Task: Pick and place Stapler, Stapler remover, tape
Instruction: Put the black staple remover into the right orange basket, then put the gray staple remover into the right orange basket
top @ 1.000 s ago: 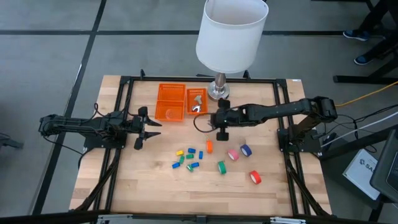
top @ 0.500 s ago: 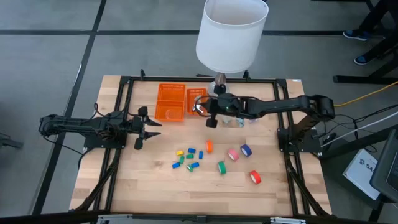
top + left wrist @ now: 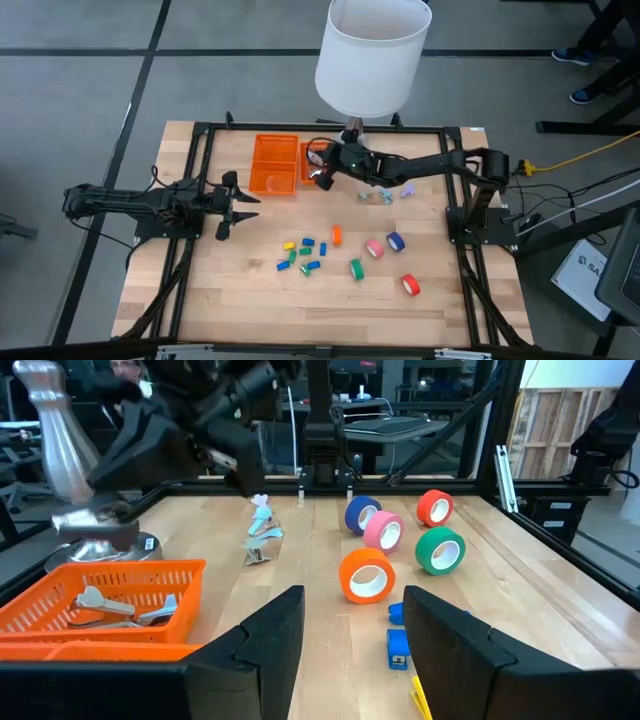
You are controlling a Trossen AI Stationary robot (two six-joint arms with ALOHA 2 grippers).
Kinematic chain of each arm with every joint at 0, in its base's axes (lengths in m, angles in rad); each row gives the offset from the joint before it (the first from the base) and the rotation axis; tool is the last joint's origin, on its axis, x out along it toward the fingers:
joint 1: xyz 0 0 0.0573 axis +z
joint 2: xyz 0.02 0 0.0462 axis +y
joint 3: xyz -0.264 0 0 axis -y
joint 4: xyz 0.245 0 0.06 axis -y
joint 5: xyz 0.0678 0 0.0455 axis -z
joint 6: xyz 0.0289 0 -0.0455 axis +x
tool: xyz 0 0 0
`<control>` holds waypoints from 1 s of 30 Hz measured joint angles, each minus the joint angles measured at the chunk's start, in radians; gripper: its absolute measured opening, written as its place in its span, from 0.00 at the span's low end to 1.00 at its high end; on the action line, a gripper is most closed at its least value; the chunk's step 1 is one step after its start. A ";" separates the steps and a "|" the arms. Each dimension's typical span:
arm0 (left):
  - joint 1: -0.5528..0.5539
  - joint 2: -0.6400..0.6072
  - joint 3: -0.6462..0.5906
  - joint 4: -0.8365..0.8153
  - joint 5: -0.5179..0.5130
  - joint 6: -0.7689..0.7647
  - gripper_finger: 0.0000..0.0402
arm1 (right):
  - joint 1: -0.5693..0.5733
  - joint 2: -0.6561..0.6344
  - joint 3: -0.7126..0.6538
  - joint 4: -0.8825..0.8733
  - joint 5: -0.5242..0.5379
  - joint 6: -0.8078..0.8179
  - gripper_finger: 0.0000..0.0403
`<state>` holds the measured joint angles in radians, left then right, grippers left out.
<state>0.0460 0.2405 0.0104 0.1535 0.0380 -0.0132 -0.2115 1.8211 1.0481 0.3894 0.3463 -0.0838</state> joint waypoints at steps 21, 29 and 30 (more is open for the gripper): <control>0.000 0.000 0.000 0.000 0.000 0.000 0.42 | -0.033 0.098 0.008 0.064 -0.011 -0.058 0.11; 0.000 0.000 0.000 0.000 0.000 0.000 0.42 | -0.039 0.098 0.044 0.053 -0.017 -0.055 0.31; 0.000 0.000 0.000 0.000 0.000 0.000 0.42 | -0.039 0.098 0.050 0.042 -0.019 -0.054 0.33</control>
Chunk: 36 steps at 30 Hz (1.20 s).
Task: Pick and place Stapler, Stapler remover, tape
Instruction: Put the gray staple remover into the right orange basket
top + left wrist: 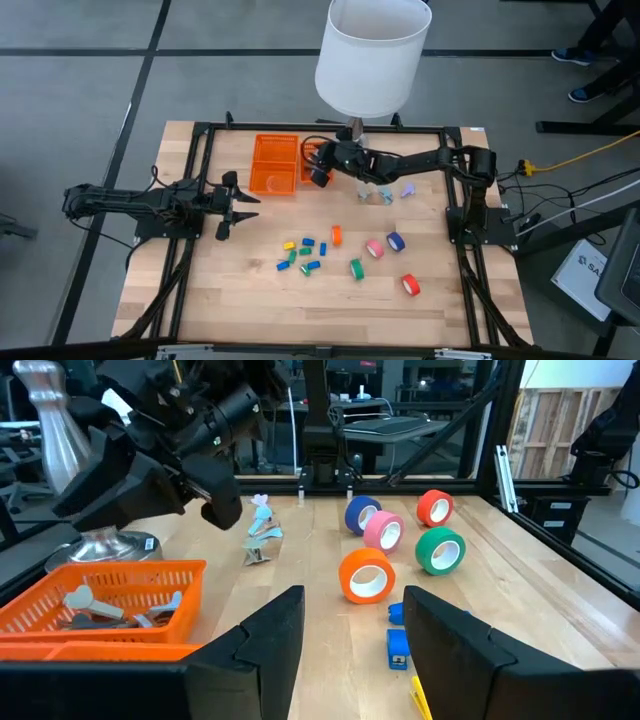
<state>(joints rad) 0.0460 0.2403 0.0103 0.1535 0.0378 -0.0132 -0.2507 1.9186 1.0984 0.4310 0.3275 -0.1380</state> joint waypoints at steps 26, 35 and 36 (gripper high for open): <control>0.000 0.000 0.000 0.000 0.000 0.000 0.42 | 0.286 -0.033 0.242 -0.706 -0.040 0.006 0.36; 0.000 0.000 0.000 0.000 0.000 0.000 0.42 | 0.363 -0.084 0.180 -0.864 -0.037 0.003 0.36; 0.000 0.000 0.000 0.000 0.000 0.000 0.42 | 0.368 -0.105 0.158 -0.869 -0.036 0.003 0.36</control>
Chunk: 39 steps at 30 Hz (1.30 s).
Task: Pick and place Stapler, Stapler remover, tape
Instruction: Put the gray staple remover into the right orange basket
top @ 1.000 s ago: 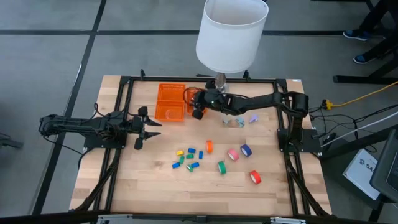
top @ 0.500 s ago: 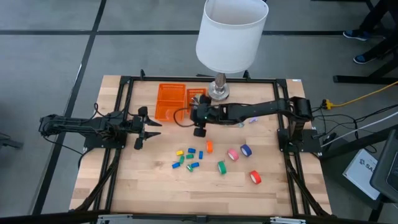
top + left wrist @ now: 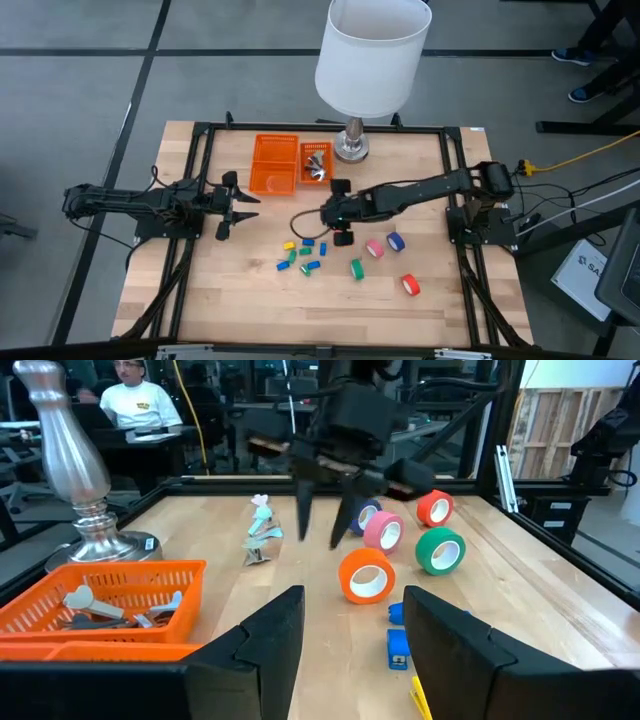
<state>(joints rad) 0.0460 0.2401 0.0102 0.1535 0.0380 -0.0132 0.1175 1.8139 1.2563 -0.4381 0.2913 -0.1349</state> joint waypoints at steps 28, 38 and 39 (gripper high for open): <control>0.000 0.000 0.000 0.001 0.000 0.000 0.42 | -0.009 -0.454 -0.660 0.299 0.030 0.004 0.15; 0.000 0.000 0.000 0.000 0.000 0.000 0.42 | -0.048 -0.453 -0.739 0.425 0.030 -0.109 0.25; 0.000 0.000 0.000 0.000 0.000 0.000 0.42 | -0.054 -0.453 -0.744 0.430 0.030 -0.110 0.26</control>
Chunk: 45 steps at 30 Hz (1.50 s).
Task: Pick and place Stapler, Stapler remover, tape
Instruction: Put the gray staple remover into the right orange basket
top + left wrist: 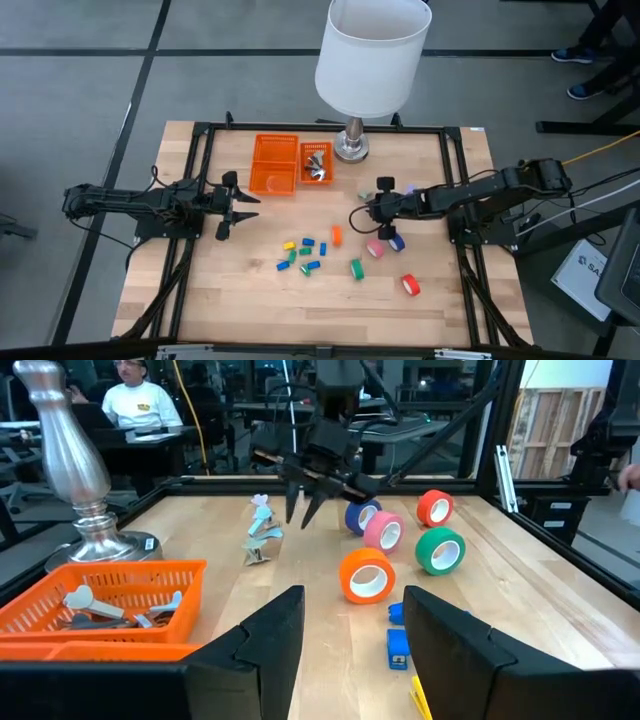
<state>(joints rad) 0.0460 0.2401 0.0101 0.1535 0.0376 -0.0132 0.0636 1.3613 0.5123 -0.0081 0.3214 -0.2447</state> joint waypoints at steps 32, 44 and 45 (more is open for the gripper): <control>0.000 0.000 0.000 0.000 0.000 0.000 0.42 | -0.096 0.130 -0.045 0.177 0.052 -0.032 0.29; 0.000 0.000 0.000 0.000 0.000 0.000 0.42 | -0.096 0.130 -0.044 0.210 0.052 -0.030 0.27; 0.000 0.000 0.000 0.000 0.000 0.000 0.42 | -0.096 0.130 -0.044 0.213 0.052 -0.030 0.27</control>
<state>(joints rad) 0.0460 0.2405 0.0101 0.1539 0.0376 -0.0132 -0.0326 1.4914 0.4686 0.2048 0.3738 -0.2745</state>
